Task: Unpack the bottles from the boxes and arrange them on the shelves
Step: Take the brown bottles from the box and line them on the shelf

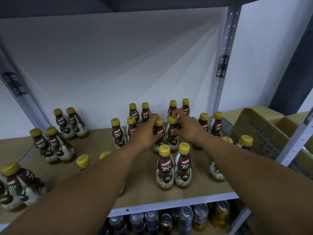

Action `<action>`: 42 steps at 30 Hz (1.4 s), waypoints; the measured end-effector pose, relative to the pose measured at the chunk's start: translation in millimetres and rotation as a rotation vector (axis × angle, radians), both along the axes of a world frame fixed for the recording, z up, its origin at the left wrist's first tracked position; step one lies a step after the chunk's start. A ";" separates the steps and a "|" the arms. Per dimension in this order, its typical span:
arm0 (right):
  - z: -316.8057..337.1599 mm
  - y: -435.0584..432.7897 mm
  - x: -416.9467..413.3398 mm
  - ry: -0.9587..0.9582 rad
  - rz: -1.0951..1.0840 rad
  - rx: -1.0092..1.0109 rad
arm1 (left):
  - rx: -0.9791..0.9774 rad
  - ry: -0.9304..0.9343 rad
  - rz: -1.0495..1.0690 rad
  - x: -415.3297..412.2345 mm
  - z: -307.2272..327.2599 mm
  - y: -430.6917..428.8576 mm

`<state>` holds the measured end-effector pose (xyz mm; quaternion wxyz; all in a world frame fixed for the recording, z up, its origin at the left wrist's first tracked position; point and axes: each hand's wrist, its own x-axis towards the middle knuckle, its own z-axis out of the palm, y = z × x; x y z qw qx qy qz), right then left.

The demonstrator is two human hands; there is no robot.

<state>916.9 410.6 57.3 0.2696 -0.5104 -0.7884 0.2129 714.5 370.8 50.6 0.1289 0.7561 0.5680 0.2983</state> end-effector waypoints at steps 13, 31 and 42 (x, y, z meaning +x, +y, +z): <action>-0.2 -1.2 0.9 0.019 0.008 0.009 | -0.004 0.010 -0.017 -3.7 -1.2 3.5; -7.2 3.3 0.6 0.024 0.000 0.028 | -0.038 0.009 -0.014 -5.2 -1.7 4.4; 16.2 -1.5 0.5 -0.040 -0.028 0.013 | -0.057 0.028 0.020 -9.9 18.7 2.5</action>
